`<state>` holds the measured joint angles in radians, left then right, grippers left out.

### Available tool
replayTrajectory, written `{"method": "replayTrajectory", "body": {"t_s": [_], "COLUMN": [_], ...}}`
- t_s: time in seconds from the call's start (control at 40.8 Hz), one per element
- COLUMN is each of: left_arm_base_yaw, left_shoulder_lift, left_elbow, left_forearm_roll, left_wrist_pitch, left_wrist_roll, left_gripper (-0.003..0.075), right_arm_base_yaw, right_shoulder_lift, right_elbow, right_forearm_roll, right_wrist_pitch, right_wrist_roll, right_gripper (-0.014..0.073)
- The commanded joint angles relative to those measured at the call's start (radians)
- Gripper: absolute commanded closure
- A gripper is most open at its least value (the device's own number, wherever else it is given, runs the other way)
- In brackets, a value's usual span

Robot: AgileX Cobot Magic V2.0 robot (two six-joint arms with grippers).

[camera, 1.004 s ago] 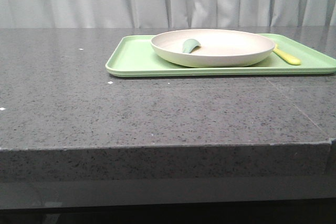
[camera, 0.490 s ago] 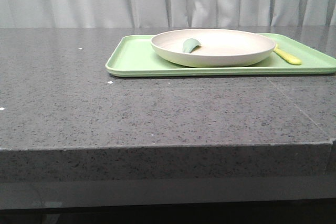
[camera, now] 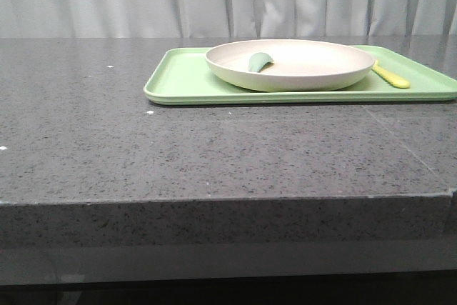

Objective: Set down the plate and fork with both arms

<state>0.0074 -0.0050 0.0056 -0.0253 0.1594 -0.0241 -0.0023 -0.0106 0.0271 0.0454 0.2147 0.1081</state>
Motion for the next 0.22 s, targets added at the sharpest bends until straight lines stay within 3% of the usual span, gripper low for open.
{"method": "replayTrajectory", "body": {"t_s": [0.0, 0.196], "left_arm_base_yaw": [0.002, 0.002], "left_shoulder_lift": [-0.021, -0.021], "left_elbow": [0.002, 0.002], "left_forearm_roll": [-0.007, -0.007], "left_wrist_pitch": [-0.089, -0.089], "left_wrist_roll": [-0.008, -0.008], "left_gripper": [0.0738, 0.0738], "right_arm_base_yaw": [-0.006, -0.006], "right_shoulder_lift": [-0.019, -0.019], "right_elbow": [-0.003, -0.003], "right_forearm_roll": [0.003, 0.003], "right_wrist_pitch": [-0.091, -0.091], "right_wrist_roll": [-0.009, -0.009], "right_gripper": [0.0707, 0.0707]}}
